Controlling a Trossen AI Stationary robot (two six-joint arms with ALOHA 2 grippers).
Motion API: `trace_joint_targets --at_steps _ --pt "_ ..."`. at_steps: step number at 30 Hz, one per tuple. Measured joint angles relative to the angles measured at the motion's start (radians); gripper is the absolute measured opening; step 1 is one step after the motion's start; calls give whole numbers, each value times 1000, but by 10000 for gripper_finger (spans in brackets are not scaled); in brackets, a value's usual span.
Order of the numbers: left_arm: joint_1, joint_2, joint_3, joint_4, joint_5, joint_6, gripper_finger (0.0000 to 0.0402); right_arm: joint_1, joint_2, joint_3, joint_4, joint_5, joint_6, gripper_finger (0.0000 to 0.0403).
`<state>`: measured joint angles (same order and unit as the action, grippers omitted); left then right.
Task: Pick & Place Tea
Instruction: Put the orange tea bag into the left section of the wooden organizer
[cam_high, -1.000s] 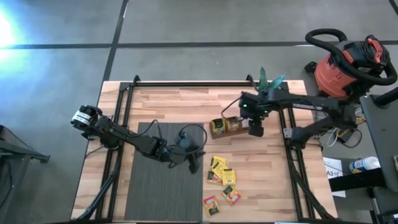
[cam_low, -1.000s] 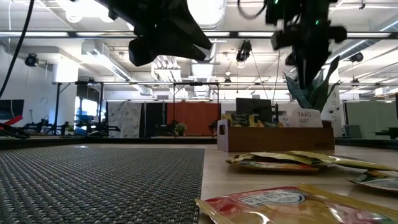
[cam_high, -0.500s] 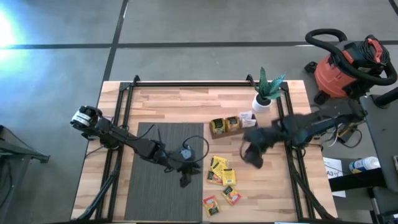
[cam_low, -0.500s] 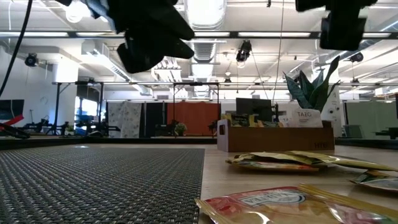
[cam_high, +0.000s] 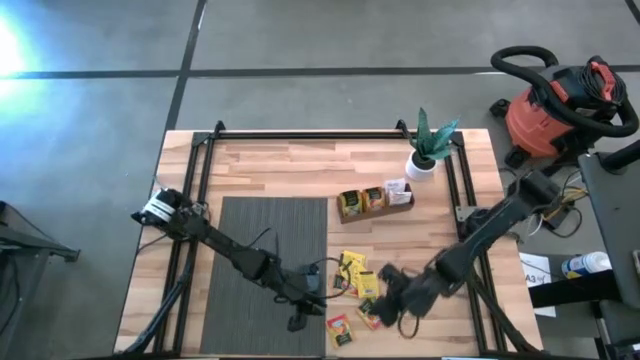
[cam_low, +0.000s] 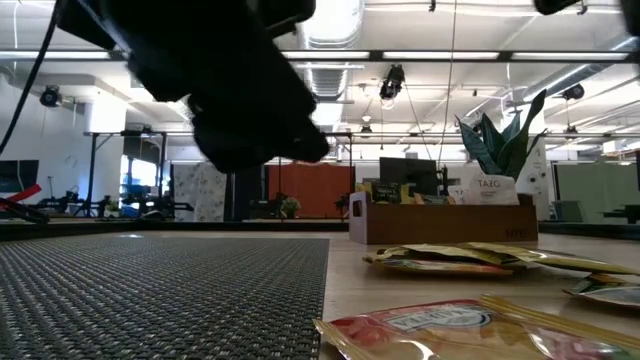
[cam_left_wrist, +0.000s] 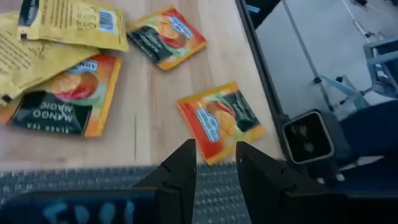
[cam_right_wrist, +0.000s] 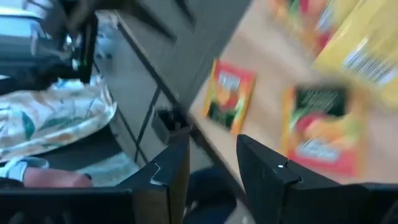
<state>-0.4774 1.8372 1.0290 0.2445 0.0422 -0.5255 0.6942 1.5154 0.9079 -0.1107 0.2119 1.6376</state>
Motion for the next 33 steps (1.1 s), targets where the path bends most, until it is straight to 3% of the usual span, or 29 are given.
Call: trace_joint_targets --at_steps 7,10,13,20,33 --pt "-4 81 103 -1 3 52 108 62 207 119 -1 -80 84 130" --pt "-8 149 161 -11 62 41 108 88 275 162 18 -81 87 130" --pt "-17 219 231 -98 144 31 108 109 346 201 30 -68 117 130" --pt "-31 325 406 -307 132 107 108 120 488 267 24 -27 213 130" --pt "-24 357 440 -290 115 82 108 120 521 263 45 128 294 130"
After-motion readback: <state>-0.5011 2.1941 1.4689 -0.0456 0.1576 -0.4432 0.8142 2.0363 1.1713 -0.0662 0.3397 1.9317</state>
